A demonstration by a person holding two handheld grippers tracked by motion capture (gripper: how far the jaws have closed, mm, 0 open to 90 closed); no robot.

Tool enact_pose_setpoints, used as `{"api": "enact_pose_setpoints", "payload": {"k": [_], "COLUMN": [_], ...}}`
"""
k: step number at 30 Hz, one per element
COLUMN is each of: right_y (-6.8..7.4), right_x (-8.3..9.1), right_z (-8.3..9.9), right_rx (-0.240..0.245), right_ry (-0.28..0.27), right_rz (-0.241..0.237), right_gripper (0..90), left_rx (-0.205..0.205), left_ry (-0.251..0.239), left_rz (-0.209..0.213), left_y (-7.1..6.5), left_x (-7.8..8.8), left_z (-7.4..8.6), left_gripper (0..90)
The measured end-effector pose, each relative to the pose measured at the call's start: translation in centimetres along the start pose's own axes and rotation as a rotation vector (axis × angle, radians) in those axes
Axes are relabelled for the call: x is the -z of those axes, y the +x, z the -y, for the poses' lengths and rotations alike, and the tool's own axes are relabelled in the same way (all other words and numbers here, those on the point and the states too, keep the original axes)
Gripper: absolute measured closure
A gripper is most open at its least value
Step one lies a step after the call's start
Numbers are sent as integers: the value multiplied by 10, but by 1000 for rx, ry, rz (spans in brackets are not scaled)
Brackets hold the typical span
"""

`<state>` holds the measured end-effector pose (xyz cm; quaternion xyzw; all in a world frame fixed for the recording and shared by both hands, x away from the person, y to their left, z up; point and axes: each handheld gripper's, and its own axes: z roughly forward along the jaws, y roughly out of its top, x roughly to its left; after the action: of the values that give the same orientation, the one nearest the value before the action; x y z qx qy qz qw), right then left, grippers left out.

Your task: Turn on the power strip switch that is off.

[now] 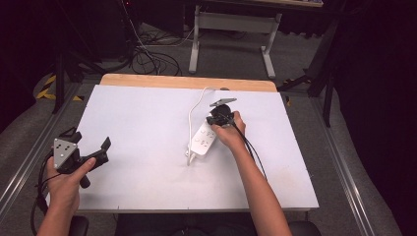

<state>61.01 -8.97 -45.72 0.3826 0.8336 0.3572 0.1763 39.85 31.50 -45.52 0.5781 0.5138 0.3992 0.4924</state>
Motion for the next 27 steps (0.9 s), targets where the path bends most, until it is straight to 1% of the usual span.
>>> {"api": "enact_pose_setpoints", "payload": {"k": [2,3,4,5,8,9,18,21,27], "right_y": [1,4,4,6,7,8,9,9,9], "right_x": [-1,-1,-1,-1,-1,-1,-1,-1,-1], "right_z": [0,-1,-1,-3,-4,-4,-3,-3,-2], "right_rx": [-3,9,9,33,40,44,42,47,30], "right_ry": [7,16,16,27,32,30,28,30,20], "right_rz": [1,17,17,38,45,53,56,63,61], "right_gripper": [900,900,900,900,900,900,900,900,900], "left_rx": [0,0,2,3,-1,6,7,8,5], "left_ry": [1,2,2,2,1,0,8,5,9], "left_rz": [2,2,3,2,2,1,6,4,9], "left_y": [0,0,0,0,1,0,0,0,-1], "left_x": [0,0,0,0,0,0,-1,-1,-1], "left_z": [0,0,0,0,0,1,1,1,1], "left_gripper": [66,66,66,66,66,66,67,67,68]}}
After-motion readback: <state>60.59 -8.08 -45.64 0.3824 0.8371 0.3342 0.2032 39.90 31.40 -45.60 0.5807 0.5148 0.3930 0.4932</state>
